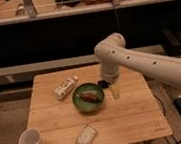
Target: Move the arm in a circular motion
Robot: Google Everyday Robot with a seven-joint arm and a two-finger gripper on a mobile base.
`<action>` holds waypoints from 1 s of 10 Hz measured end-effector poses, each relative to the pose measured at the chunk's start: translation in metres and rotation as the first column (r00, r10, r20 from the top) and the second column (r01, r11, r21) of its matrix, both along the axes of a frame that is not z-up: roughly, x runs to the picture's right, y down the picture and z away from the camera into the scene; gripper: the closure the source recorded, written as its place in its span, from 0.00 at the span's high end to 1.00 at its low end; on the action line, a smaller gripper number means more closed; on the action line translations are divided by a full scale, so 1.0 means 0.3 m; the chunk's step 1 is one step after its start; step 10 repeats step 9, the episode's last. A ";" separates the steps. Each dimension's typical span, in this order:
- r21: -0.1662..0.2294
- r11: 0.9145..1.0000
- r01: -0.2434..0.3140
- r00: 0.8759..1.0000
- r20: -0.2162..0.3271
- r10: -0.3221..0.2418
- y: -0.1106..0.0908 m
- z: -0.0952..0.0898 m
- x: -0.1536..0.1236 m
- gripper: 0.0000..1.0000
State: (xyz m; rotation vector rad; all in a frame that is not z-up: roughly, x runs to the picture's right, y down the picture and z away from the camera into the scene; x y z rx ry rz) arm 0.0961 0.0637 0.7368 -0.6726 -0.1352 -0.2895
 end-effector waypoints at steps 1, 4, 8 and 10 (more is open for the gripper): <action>0.006 1.000 -0.020 1.000 -0.012 0.020 -0.019 0.012 0.018 0.80; 0.024 0.994 -0.110 0.991 -0.072 0.112 -0.065 0.039 0.180 0.80; 0.038 0.969 -0.243 0.957 -0.156 0.246 -0.006 -0.030 0.507 0.80; 0.042 0.961 -0.273 0.946 -0.173 0.276 0.056 -0.095 0.587 0.80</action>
